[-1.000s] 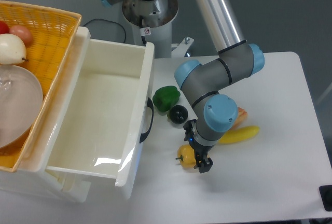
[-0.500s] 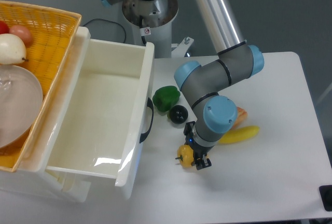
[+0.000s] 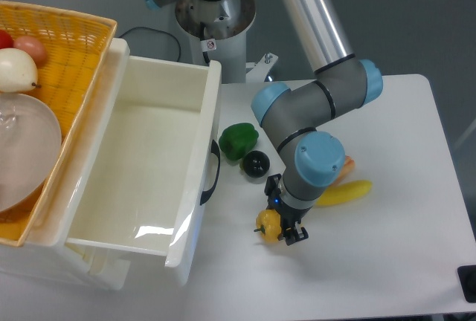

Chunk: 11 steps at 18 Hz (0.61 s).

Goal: Pick up the yellow pepper
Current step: 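Lift the yellow pepper up off the table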

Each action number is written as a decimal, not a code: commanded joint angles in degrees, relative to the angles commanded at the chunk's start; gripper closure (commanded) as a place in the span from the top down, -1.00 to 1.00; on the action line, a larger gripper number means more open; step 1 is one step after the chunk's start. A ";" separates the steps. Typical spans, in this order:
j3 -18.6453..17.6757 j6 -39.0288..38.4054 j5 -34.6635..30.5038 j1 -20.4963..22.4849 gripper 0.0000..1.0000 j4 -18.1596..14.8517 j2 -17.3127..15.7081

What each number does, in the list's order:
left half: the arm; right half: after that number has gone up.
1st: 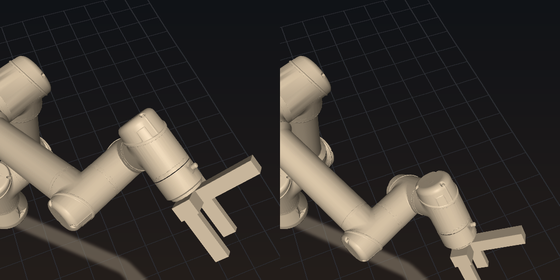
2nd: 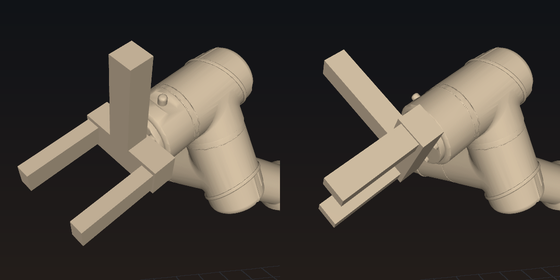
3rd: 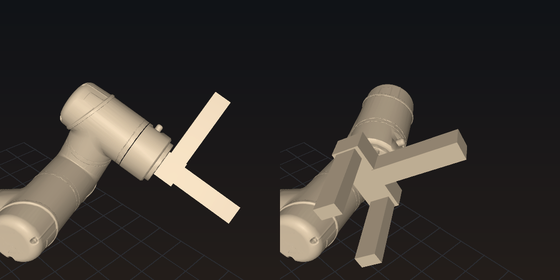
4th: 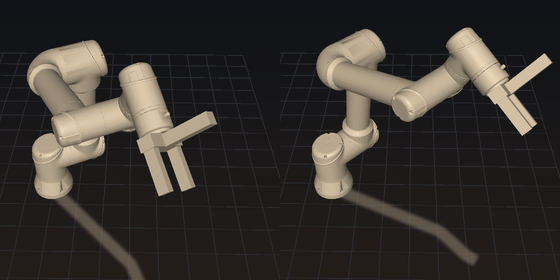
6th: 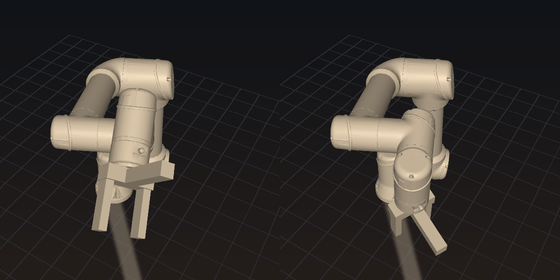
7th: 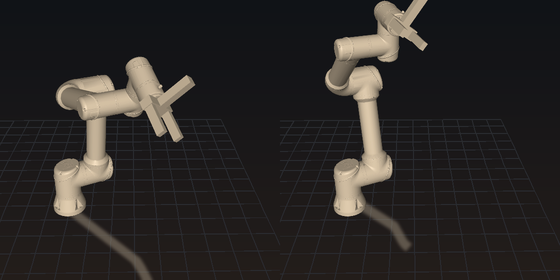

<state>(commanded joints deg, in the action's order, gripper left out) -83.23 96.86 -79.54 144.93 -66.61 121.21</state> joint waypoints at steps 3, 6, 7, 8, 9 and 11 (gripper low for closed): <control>0.79 0.44 0.00 0.70 -0.17 -3.25 -0.88; 1.32 0.53 0.09 1.49 -0.17 -7.12 -2.63; 1.32 0.53 0.09 1.50 -0.17 -8.52 -3.34; 1.23 0.53 0.17 1.50 -0.17 -10.02 -4.04; 1.23 0.53 0.17 1.50 -0.17 -11.08 -4.74; 1.23 0.35 0.61 1.93 -0.17 -12.57 -5.98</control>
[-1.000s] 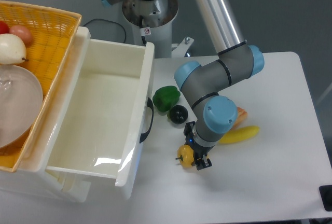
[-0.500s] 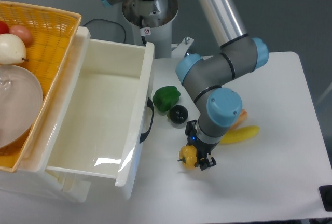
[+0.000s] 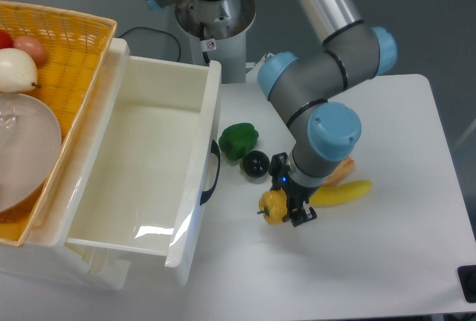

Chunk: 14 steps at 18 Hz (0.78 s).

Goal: Pick up the yellow pepper
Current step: 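Lift the yellow pepper up off the table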

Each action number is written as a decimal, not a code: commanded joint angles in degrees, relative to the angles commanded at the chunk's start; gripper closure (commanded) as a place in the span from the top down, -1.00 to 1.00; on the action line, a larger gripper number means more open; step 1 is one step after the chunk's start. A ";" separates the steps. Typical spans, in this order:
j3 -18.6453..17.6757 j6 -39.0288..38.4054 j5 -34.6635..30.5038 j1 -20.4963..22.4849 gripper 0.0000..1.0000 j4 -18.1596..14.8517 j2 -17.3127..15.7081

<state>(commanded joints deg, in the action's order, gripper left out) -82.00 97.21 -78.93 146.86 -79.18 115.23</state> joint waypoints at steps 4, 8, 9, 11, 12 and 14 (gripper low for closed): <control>-0.35 0.00 0.70 1.14 -0.17 -0.62 -2.90; -0.70 0.17 0.70 1.58 -0.17 -0.98 -3.87; -0.70 0.26 0.53 1.50 -0.17 -0.98 -3.96; -0.97 0.35 0.35 1.50 -0.17 -0.98 -3.96; -1.14 0.35 0.44 1.41 -0.17 -0.80 -3.87; -1.06 0.35 0.44 1.23 -0.17 -0.54 -3.70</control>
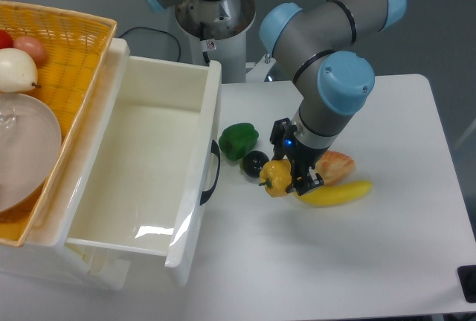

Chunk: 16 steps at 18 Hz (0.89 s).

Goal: Pick up the yellow pepper
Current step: 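Lift the yellow pepper up off the table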

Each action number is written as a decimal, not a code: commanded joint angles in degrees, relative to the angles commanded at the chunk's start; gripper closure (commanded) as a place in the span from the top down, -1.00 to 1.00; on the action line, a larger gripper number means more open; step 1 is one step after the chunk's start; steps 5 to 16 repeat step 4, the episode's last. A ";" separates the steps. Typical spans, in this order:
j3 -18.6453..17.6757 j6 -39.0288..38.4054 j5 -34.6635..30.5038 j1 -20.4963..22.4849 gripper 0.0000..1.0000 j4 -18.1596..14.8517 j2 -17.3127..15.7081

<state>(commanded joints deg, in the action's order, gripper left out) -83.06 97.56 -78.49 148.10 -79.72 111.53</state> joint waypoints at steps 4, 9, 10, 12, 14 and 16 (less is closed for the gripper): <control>-0.35 0.00 0.00 0.09 -0.17 0.09 0.09; -0.35 0.00 0.00 0.09 -0.17 0.09 0.09; -0.35 0.00 0.00 0.09 -0.17 0.09 0.09; -0.35 0.00 0.00 0.09 -0.17 0.09 0.09; -0.35 0.00 0.00 0.09 -0.17 0.09 0.09; -0.35 0.00 0.00 0.09 -0.17 0.09 0.09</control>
